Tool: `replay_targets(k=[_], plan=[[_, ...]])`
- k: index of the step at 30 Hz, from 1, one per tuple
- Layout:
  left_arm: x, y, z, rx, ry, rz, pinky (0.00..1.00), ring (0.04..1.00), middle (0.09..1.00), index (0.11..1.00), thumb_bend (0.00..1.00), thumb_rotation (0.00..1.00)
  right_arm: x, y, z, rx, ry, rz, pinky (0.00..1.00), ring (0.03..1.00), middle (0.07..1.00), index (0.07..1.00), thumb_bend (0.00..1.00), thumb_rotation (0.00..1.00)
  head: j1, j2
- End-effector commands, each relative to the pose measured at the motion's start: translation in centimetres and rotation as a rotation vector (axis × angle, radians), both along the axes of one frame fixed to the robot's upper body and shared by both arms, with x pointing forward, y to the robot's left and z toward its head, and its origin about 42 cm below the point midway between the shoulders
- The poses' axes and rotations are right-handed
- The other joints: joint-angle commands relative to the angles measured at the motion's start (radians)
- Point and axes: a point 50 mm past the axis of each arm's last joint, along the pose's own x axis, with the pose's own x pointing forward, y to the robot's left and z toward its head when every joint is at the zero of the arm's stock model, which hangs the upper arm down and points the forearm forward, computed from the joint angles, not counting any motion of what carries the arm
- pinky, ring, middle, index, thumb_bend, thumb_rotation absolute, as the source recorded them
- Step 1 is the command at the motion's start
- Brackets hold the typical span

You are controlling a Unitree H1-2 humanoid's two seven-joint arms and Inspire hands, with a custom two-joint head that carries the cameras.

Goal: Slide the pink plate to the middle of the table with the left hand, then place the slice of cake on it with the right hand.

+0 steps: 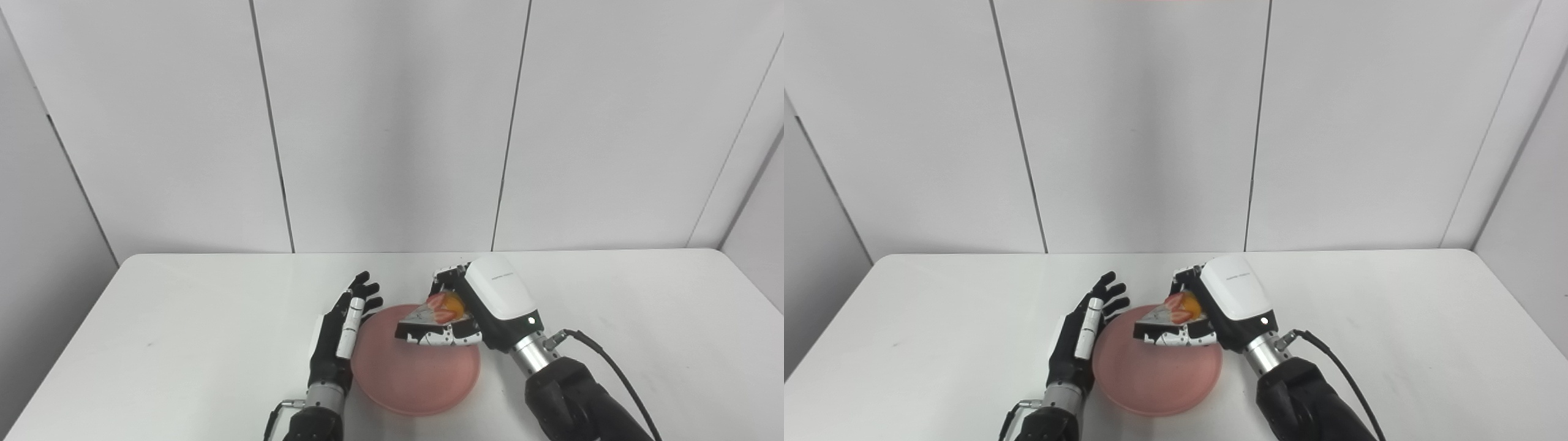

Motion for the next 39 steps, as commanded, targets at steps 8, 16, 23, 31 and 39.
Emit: replay_targets(k=[8,16,23,31,39], plan=[[-0.9,-0.3,-1.5,-0.003,0.058,0.003,0.74,0.783,0.826,0.836,0.69,0.92,1.6,2.7,0.4,-0.044,-0.064,0.082,0.1,0.153,0.232,0.291,0.5,0.61,0.003,0.002],[-1.0,-0.1,-1.5,-0.002,0.052,0.003,0.74,0.784,0.819,0.829,0.69,0.93,1.9,3.0,-1.4,-0.11,-0.027,0.105,0.13,0.19,0.273,0.359,0.5,0.47,0.006,0.004],[-1.0,-0.1,-1.6,-0.005,0.055,0.0,0.73,0.783,0.81,0.831,0.69,0.93,1.8,2.6,-2.5,-0.128,-0.008,0.114,0.14,0.193,0.278,0.363,0.5,0.55,0.003,0.007],[-0.9,-0.2,-1.6,-0.002,0.055,-0.001,0.71,0.785,0.805,0.821,0.65,0.92,1.8,2.3,-2.9,-0.138,-0.013,0.112,0.16,0.218,0.307,0.365,0.57,0.59,0.001,0.005],[-0.9,-0.1,-1.7,-0.001,0.062,-0.001,0.73,0.762,0.799,0.824,0.66,0.93,1.6,1.6,-3.0,-0.165,-0.047,0.134,0.37,0.446,0.531,0.595,0.77,0.89,-0.001,0.006]])
